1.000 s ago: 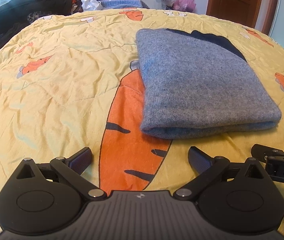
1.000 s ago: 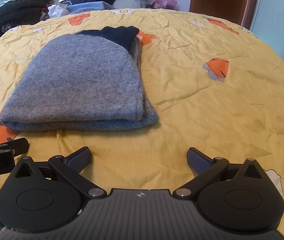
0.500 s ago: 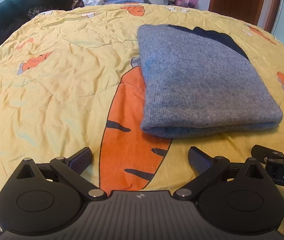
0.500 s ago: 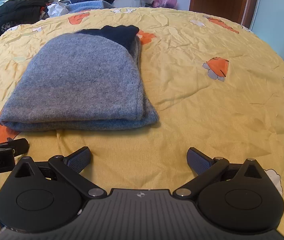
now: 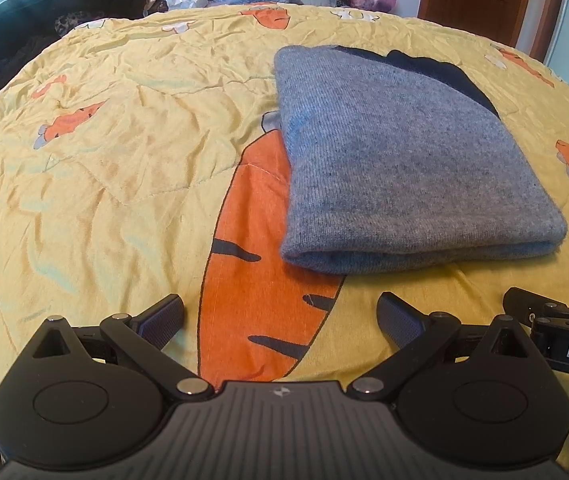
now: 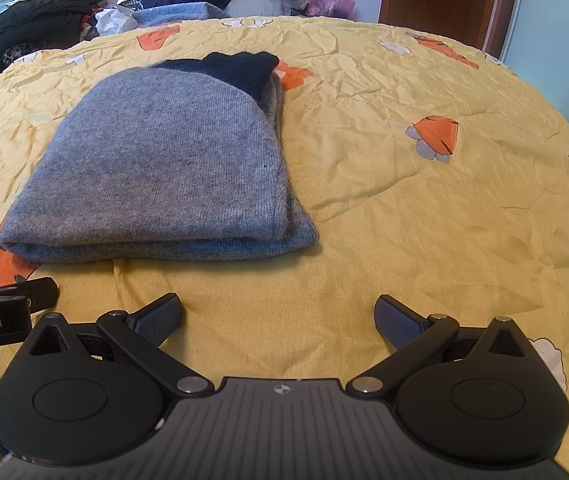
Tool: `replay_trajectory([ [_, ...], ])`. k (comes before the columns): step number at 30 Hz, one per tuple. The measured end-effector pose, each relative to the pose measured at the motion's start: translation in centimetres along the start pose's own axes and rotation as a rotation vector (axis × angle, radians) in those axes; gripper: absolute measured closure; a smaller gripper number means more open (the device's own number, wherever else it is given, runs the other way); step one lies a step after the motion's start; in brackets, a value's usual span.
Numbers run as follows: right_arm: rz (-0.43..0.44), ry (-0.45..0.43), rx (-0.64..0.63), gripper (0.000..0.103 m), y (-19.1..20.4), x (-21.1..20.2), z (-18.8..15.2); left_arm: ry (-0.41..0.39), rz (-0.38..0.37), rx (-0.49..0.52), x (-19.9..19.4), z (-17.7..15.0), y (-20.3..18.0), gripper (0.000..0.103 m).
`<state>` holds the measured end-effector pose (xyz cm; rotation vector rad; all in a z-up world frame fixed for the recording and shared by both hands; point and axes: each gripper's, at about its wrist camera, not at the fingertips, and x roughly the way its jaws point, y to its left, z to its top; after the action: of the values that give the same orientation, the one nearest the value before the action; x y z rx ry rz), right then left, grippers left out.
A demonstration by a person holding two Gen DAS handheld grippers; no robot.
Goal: Fold small clothes
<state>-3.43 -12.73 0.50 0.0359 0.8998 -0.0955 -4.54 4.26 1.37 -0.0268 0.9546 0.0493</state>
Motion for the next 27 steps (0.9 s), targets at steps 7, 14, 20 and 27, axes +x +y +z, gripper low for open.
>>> replay_trajectory([
  [7, 0.002, 0.0, -0.001, 0.0, 0.0, -0.03, 0.04, -0.003, 0.001, -0.001, 0.05, 0.03, 0.05, 0.0],
  [14, 0.002, -0.003, -0.002, 0.0, 0.0, -0.03, -0.09, -0.002, 0.0, 0.0, 0.01, 0.0, 0.04, 0.0],
  [20, 0.002, -0.003, -0.001, 0.0, 0.01, -0.03, -0.09, -0.001, -0.002, 0.002, 0.0, -0.03, 0.03, 0.0],
  [27, 0.002, -0.003, -0.002, 0.0, -0.01, -0.01, -0.06, 0.001, -0.003, 0.002, -0.02, 0.0, 0.04, 0.0],
])
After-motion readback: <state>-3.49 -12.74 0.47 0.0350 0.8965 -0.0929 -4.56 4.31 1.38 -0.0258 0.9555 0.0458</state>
